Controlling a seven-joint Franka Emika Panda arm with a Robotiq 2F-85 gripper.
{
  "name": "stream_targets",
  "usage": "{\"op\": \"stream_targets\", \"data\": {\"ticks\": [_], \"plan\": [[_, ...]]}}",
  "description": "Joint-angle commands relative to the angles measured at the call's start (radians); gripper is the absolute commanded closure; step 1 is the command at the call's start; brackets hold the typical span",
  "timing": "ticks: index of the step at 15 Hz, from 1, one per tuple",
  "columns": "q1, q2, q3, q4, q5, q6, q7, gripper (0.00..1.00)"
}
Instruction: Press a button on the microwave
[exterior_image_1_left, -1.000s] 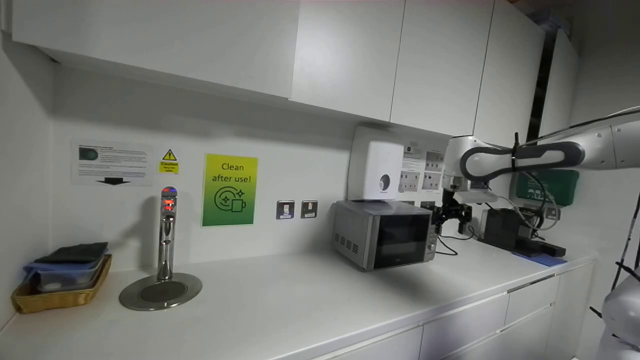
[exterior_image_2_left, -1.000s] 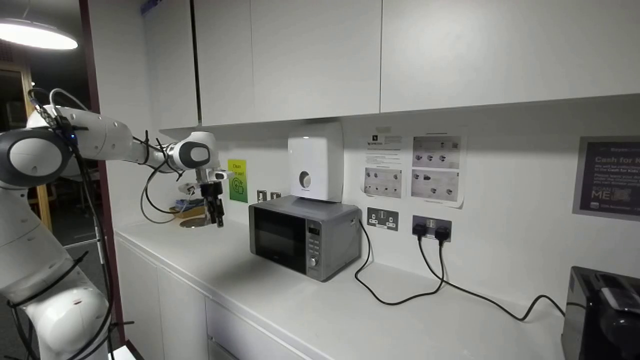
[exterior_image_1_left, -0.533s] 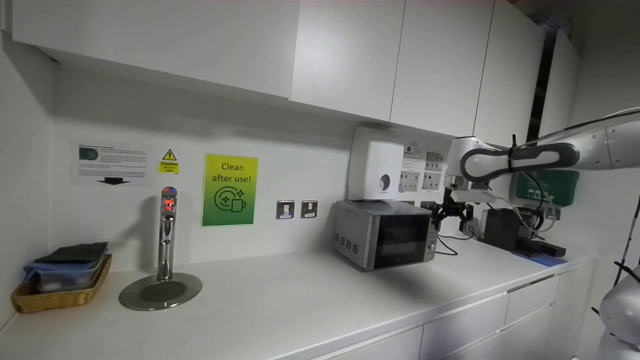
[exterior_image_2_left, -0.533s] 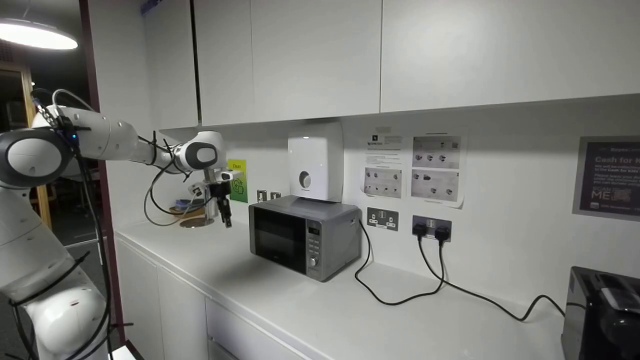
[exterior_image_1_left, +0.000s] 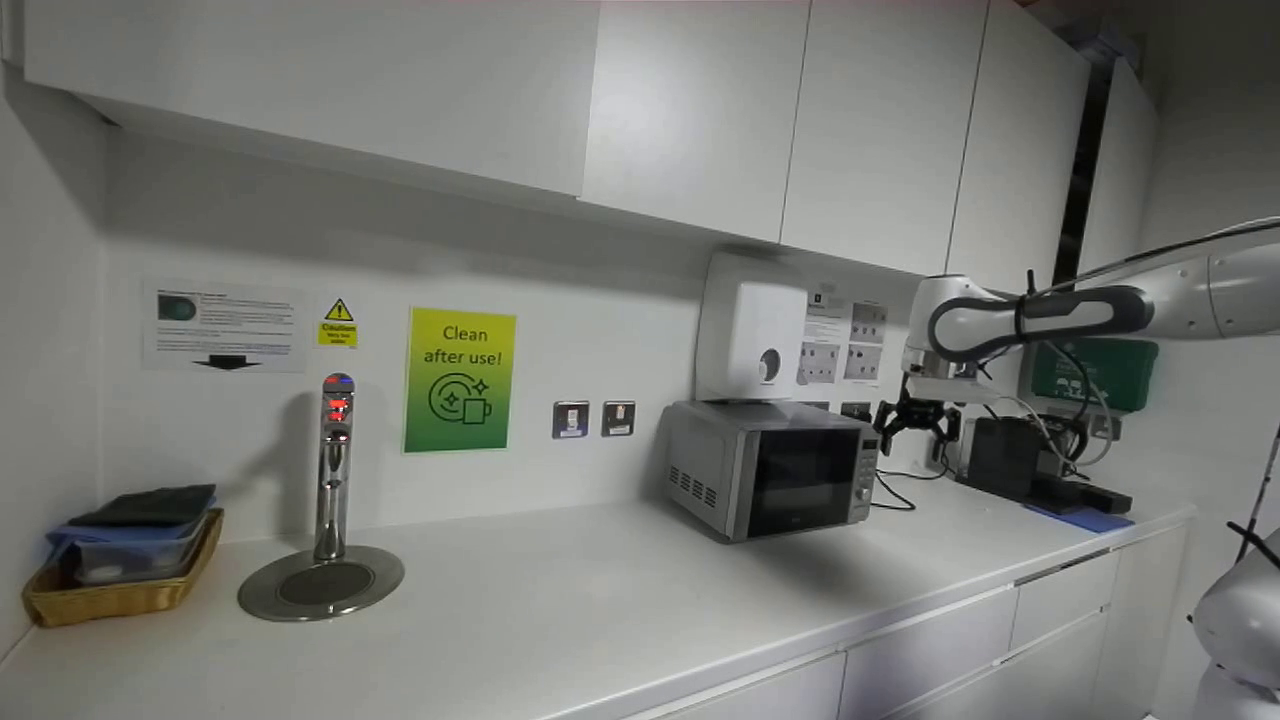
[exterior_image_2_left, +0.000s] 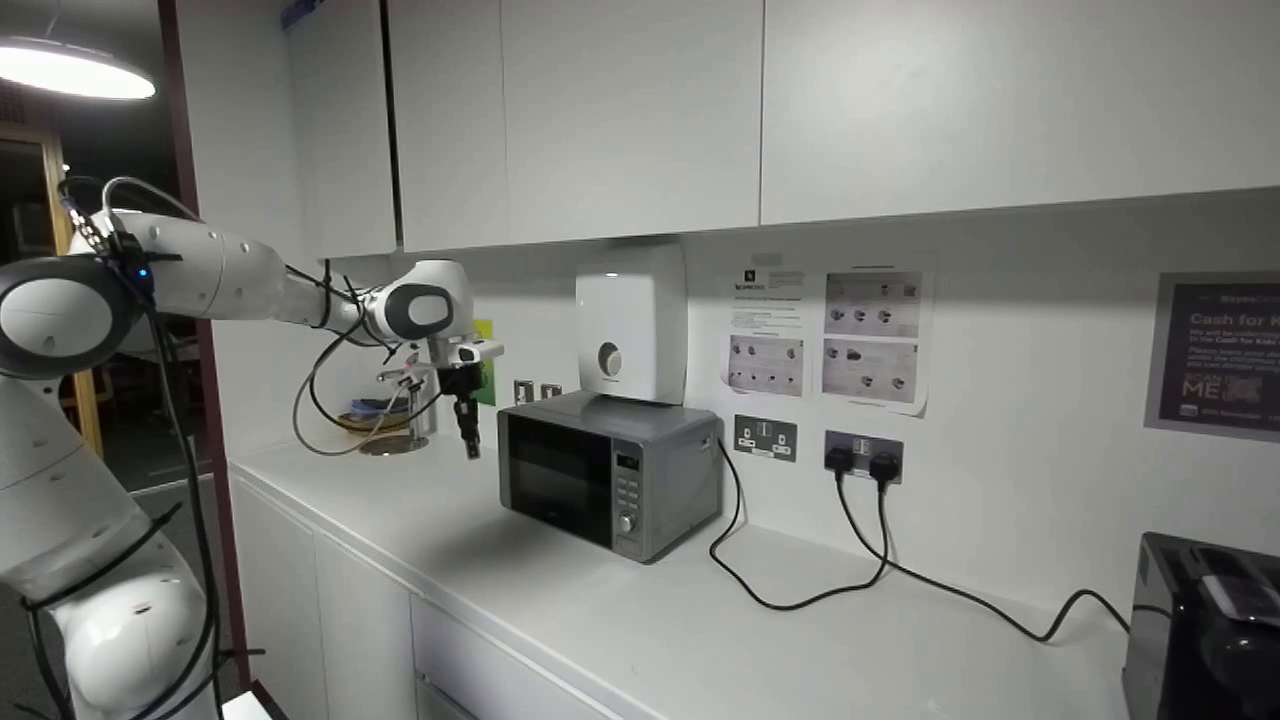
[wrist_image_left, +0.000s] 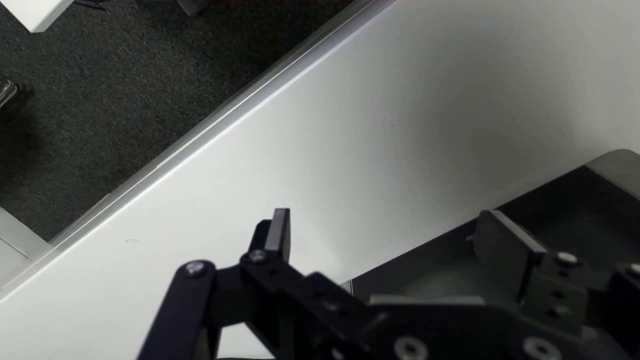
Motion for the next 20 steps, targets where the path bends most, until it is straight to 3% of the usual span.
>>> {"op": "stream_targets", "data": {"ticks": [1, 20], "plan": [[-0.022, -0.005, -0.022, -0.025, -0.019, 0.060, 0.054, 0.00], [-0.118, 0.004, -0.089, -0.153, -0.041, 0.318, 0.356, 0.00]]}}
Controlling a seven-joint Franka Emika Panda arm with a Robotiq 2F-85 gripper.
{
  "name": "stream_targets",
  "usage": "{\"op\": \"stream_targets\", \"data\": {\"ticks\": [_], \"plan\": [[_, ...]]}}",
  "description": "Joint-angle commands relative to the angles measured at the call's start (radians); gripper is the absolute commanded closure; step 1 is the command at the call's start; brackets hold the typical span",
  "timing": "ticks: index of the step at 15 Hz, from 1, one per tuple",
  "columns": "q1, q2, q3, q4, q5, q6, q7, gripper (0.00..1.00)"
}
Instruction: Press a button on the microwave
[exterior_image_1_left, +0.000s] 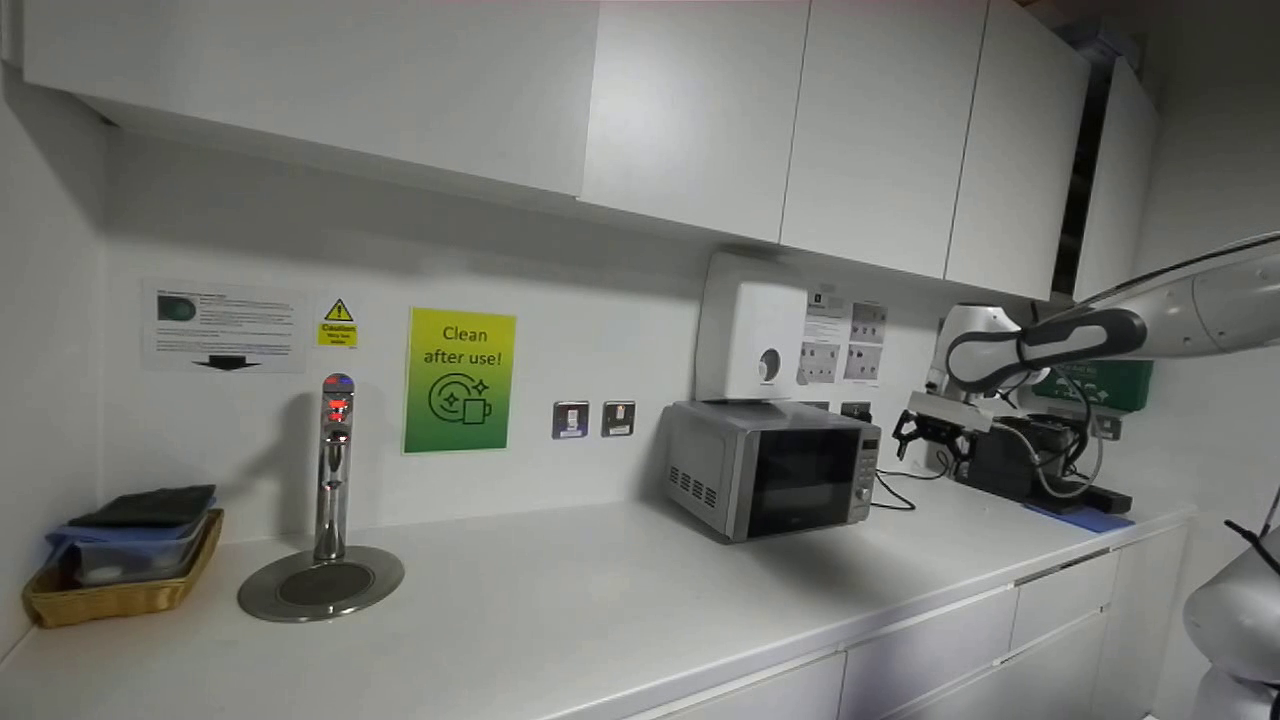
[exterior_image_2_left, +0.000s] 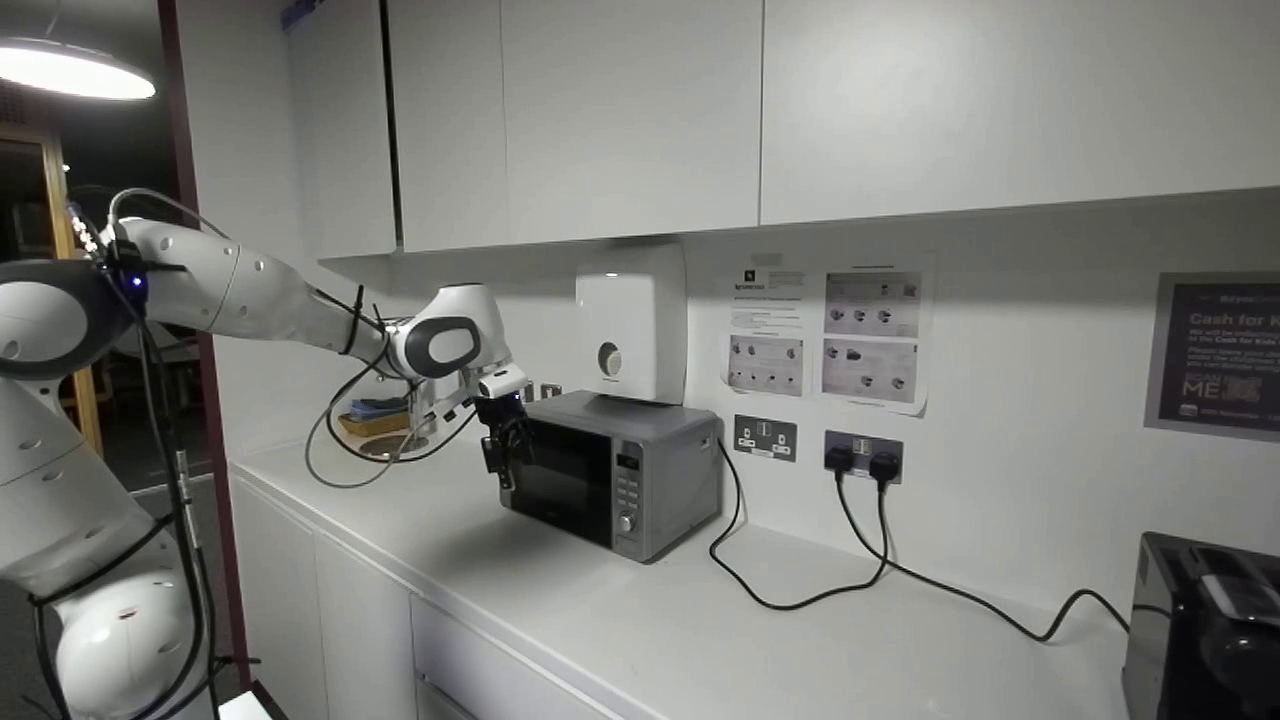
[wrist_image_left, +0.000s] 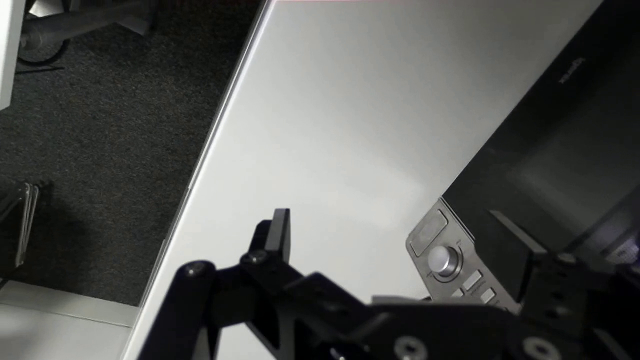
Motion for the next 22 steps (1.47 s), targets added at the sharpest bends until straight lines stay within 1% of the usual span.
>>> {"op": "stream_targets", "data": {"ticks": [1, 7, 11, 17, 19, 22], "plan": [[-0.018, 0.006, -0.012, -0.021, -0.012, 0.071, 0.065, 0.00], [-0.053, 0.035, -0.036, -0.020, -0.030, 0.170, 0.123, 0.00], [-0.079, 0.064, -0.048, -0.022, -0.068, 0.250, 0.150, 0.00], [-0.098, 0.100, -0.046, -0.032, -0.127, 0.383, 0.249, 0.00], [-0.094, 0.110, -0.046, -0.034, -0.136, 0.403, 0.271, 0.00], [-0.088, 0.124, -0.051, -0.032, -0.136, 0.398, 0.287, 0.01]]}}
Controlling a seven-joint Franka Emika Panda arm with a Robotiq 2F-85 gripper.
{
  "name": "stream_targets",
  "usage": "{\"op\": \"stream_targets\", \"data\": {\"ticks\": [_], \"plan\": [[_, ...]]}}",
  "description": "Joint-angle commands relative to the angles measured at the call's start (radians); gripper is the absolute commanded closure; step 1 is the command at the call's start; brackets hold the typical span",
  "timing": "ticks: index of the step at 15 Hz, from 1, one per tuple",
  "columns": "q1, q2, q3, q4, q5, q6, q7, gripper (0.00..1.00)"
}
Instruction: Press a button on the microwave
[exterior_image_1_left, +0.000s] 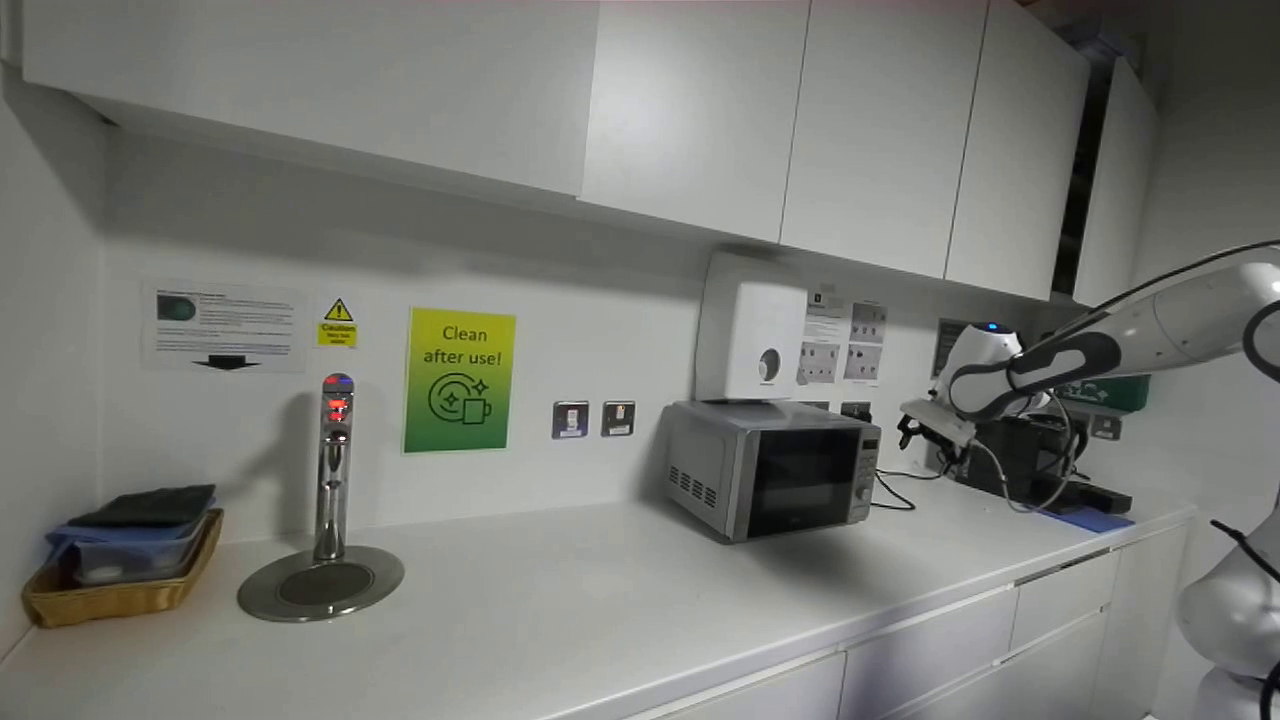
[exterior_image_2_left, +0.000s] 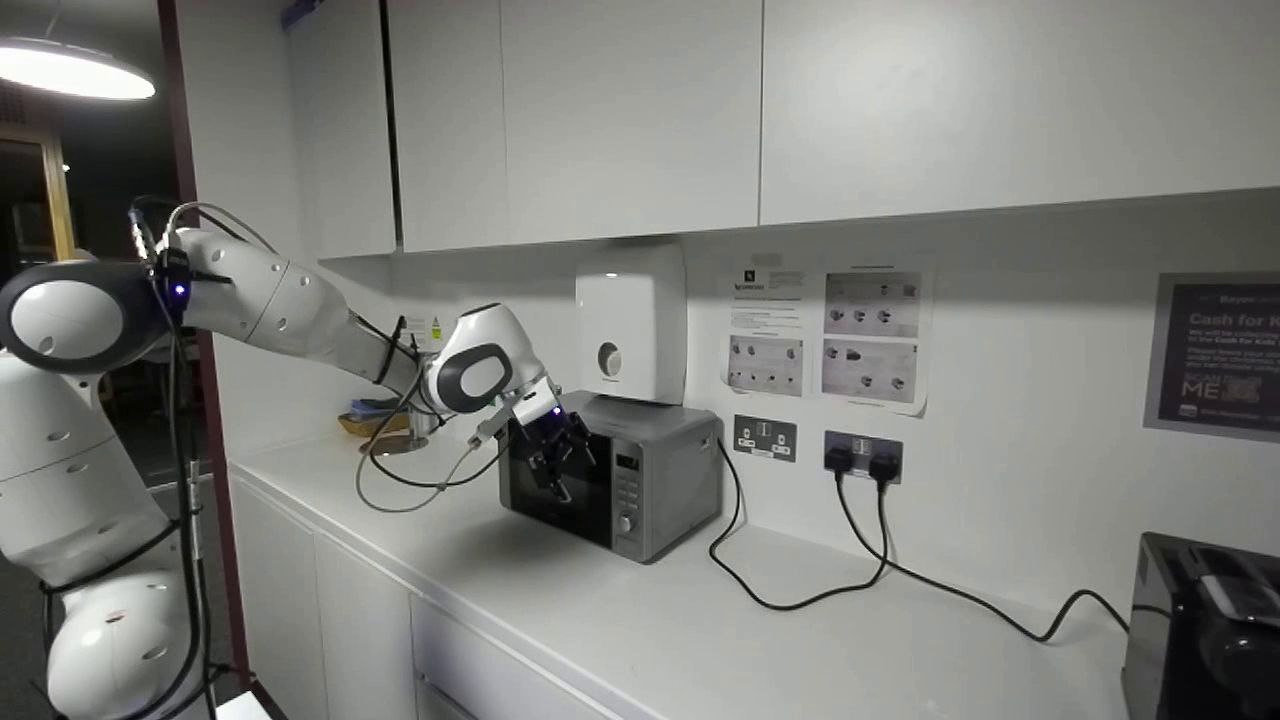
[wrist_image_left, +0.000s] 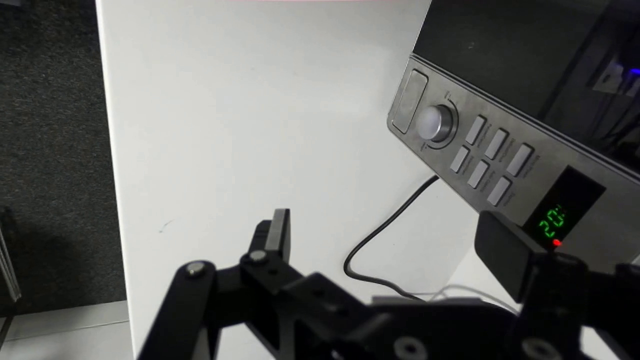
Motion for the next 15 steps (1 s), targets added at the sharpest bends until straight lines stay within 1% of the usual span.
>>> {"op": "stream_targets", "data": {"ticks": [1, 2, 5, 9, 10, 12, 15], "plan": [[-0.001, 0.017, -0.004, -0.007, -0.023, 0.035, 0.042, 0.11], [-0.001, 0.022, -0.004, -0.007, -0.025, 0.036, 0.048, 0.21], [0.005, 0.033, -0.005, -0.008, -0.028, 0.038, 0.047, 0.41], [0.022, 0.038, -0.011, -0.001, -0.006, 0.010, 0.020, 0.73], [0.021, 0.040, -0.015, 0.001, -0.005, -0.002, 0.018, 0.55], [0.026, 0.041, -0.014, 0.001, -0.005, -0.002, 0.018, 0.71], [0.029, 0.041, -0.013, 0.001, -0.004, -0.002, 0.018, 0.72]]}}
